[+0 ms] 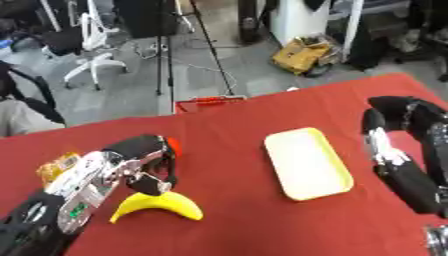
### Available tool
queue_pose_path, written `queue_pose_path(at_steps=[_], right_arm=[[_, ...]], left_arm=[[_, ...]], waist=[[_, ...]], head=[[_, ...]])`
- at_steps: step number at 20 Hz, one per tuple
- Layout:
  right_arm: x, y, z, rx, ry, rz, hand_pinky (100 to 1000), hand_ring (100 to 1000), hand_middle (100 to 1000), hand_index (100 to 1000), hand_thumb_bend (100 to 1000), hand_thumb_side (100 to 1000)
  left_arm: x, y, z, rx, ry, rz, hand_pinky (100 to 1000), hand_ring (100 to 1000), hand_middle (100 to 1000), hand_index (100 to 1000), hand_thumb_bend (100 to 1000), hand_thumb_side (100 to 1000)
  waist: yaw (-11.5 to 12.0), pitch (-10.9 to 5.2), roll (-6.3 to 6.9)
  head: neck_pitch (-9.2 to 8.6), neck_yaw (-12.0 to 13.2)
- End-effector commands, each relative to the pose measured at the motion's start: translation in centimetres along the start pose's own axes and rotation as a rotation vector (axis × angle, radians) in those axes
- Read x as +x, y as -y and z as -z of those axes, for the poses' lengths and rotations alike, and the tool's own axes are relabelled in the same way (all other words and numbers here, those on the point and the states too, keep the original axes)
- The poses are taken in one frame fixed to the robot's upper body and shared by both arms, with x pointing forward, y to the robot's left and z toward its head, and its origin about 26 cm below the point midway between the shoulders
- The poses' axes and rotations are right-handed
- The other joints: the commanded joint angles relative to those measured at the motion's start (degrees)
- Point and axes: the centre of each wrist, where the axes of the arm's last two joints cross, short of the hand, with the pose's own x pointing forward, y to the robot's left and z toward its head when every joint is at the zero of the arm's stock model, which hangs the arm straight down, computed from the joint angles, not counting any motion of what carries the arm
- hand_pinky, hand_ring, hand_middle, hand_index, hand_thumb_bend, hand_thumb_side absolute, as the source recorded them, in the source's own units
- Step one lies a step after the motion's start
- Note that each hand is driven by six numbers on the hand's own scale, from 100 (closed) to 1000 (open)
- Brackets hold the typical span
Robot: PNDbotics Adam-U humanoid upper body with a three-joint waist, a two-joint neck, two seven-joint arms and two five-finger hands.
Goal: Pick up objects on the table and place them in the box.
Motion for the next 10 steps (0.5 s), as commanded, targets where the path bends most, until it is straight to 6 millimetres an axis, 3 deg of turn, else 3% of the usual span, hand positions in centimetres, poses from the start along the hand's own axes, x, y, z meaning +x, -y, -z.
queue_pose_path(at_steps=[1, 2, 10], right_arm=[[0.7, 0.5, 0.4, -0.012, 0.032, -0.002, 597, 610, 605, 745, 260, 666], [0.7, 0.5, 0.4, -0.013, 0.031, -0.002, 597, 610, 605, 745, 260, 666], [0.7, 0.5, 0.4, -0.011, 0.031, -0.002, 596, 610, 605, 745, 260, 666]], left_arm=[[-1.2, -0.5, -0.1, -0.054, -0.029, 0.022, 658, 526, 540, 651, 735, 385], [-1.5, -0.3, 0.0, -0.083, -0.034, 0.025, 688, 567, 580, 678, 785, 393], [-2.6, 0.6, 0.1, -0.146, -0.082, 0.054, 700, 581, 597, 703, 774, 368]], waist=[[0.14, -1.9, -1.63], [0.18, -1.9, -1.65], [0.4, -1.8, -1.72]], head=[[-0.62, 0.07], [-0.62, 0.08], [-0.42, 0.01]])
